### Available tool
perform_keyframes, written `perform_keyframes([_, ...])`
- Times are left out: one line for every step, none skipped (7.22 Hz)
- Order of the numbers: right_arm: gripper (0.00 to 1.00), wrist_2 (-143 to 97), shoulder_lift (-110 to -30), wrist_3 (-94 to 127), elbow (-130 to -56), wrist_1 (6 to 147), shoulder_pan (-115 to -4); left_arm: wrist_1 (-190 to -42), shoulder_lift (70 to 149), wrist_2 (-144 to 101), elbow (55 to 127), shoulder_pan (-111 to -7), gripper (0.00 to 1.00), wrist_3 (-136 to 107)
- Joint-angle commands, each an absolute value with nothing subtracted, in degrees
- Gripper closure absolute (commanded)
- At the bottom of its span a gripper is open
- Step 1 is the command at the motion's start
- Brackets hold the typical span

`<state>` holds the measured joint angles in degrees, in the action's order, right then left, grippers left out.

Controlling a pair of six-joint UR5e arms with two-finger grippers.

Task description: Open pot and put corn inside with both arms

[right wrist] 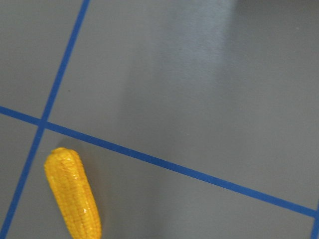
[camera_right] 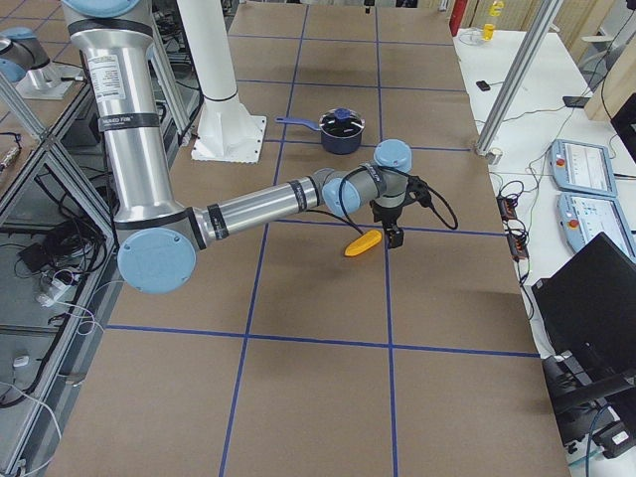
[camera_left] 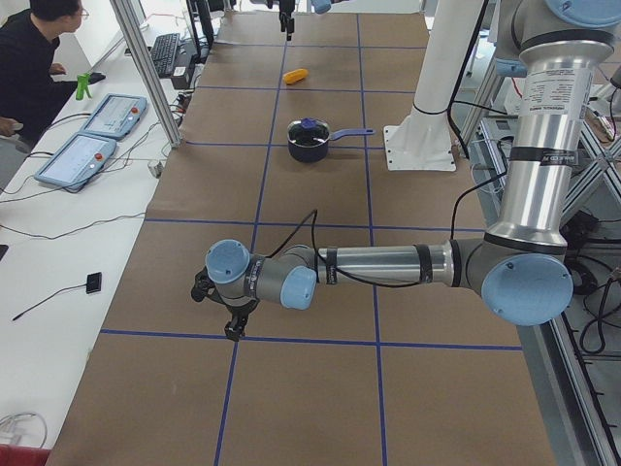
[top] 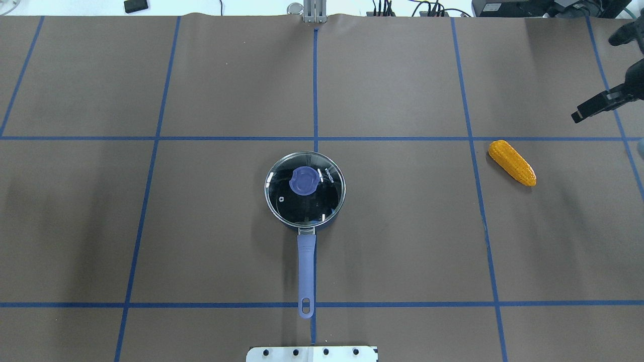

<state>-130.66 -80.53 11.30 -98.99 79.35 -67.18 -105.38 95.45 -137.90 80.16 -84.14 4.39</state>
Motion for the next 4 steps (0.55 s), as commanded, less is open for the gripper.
perform_keyframes([0.0, -130.44, -77.8, 7.15, -98.88, 79.28, -61.72, -105.47, 95.45, -137.81, 79.89, -84.11, 0.01, 4.39])
perform_keyframes([0.0, -127.99, -78.48, 7.12, -98.96, 79.1, -61.61, -105.47, 95.45, -137.81, 79.81, -84.11, 0.01, 4.39])
perform_keyframes([0.0, -127.1, -78.57, 7.38, -98.62, 77.97, -61.52, -105.38, 95.36, -137.81, 79.8, -84.02, 0.01, 4.39])
perform_keyframes([0.0, -126.57, -78.49, 8.51, -97.05, 77.87, -60.39, -105.38, 95.36, -137.81, 79.8, -83.68, 0.01, 4.39])
